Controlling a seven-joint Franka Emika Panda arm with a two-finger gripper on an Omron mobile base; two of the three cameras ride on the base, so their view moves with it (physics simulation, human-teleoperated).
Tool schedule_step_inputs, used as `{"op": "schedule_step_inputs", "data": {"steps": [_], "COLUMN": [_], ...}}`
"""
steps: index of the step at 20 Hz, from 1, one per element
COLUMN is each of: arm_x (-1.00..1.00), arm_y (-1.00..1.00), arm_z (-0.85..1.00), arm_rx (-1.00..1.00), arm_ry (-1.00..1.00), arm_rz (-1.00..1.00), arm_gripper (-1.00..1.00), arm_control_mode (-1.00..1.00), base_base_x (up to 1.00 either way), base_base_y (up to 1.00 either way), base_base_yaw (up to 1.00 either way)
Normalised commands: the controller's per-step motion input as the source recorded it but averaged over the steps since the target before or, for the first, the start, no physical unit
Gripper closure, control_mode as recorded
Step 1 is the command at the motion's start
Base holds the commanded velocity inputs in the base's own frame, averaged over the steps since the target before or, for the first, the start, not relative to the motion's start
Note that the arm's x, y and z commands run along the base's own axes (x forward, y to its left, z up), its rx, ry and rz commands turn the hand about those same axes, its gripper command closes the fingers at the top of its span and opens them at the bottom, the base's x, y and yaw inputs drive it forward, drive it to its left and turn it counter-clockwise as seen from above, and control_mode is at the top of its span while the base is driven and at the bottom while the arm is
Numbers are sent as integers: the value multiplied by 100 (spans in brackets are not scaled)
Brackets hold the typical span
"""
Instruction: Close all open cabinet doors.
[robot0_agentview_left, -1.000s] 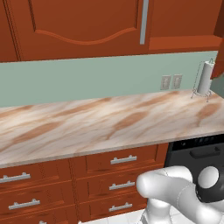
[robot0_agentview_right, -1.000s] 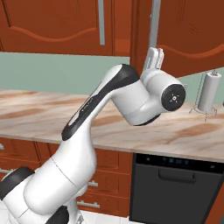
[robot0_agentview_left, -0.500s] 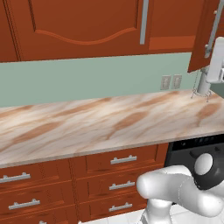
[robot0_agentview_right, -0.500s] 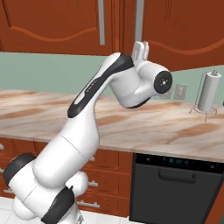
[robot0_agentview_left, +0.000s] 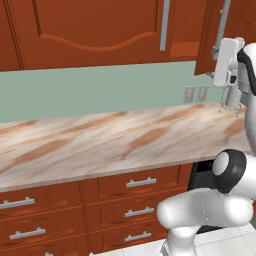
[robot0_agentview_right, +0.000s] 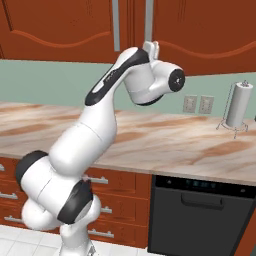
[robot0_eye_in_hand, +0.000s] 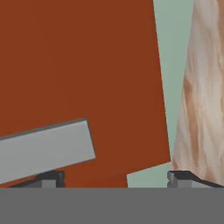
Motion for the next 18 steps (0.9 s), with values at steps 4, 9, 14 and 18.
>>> {"op": "schedule_step_inputs", "data": {"steps": [4,9,14,18], "arm_x": [81,77,65,61], "arm_y": [29,25,20,20], "arm_z": [0,0,4,4], "arm_rx": [0,0,0,0], "arm_ry": [0,0,0,0], "arm_rz": [7,5,3,0], "arm_gripper": [-100,-100,-100,-100], "arm_control_mode": [-100,-100,-100,-100], "base_base_x": [0,0,0,0], "base_base_y": [0,0,0,0], "base_base_yaw": [0,0,0,0]}}
